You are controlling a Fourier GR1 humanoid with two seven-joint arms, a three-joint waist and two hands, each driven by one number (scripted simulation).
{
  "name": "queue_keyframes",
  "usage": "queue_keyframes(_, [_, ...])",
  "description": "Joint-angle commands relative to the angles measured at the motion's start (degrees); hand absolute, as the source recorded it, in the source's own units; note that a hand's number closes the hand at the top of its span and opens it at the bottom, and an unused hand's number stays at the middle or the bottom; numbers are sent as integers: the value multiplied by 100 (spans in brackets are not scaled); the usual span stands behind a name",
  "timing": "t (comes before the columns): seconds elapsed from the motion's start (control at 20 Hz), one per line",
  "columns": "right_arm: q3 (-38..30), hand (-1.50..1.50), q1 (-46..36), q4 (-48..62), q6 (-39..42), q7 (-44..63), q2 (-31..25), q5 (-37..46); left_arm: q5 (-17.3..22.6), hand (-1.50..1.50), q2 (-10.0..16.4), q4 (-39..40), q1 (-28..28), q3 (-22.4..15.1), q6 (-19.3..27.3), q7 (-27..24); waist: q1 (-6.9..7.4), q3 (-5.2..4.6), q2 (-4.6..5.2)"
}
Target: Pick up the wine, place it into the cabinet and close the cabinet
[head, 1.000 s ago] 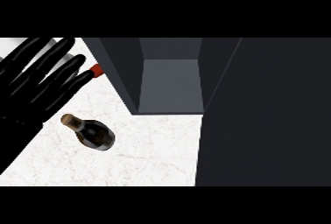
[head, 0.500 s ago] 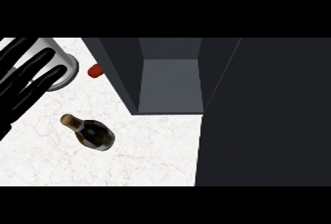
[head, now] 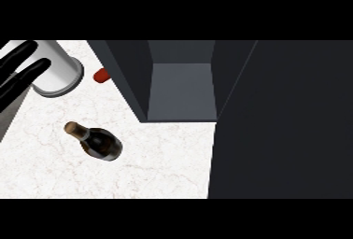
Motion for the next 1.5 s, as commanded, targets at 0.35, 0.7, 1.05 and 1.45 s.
queue_keyframes(0.35, [-149, -150, 400, -1306, -19, 477, -308, -199, -32, -150, 300, 731, 200, 466, -692, -434, -48, 6, 3])
queue_keyframes(0.7, [-133, -150, 233, -1212, -116, 554, -275, -129, 362, -150, 639, 1377, 537, 1181, -1468, -673, -7, 2, 2])
queue_keyframes(1.05, [85, -150, -360, -1239, -394, 1004, -154, -4, 268, -150, 580, 2107, 799, 1252, -2189, -1247, 6, -5, 13])
queue_keyframes(1.45, [-154, -150, -362, -1454, -362, 1177, -345, -216, -151, -150, 304, 2905, 1273, 1073, -2852, -1925, -42, -4, 12])
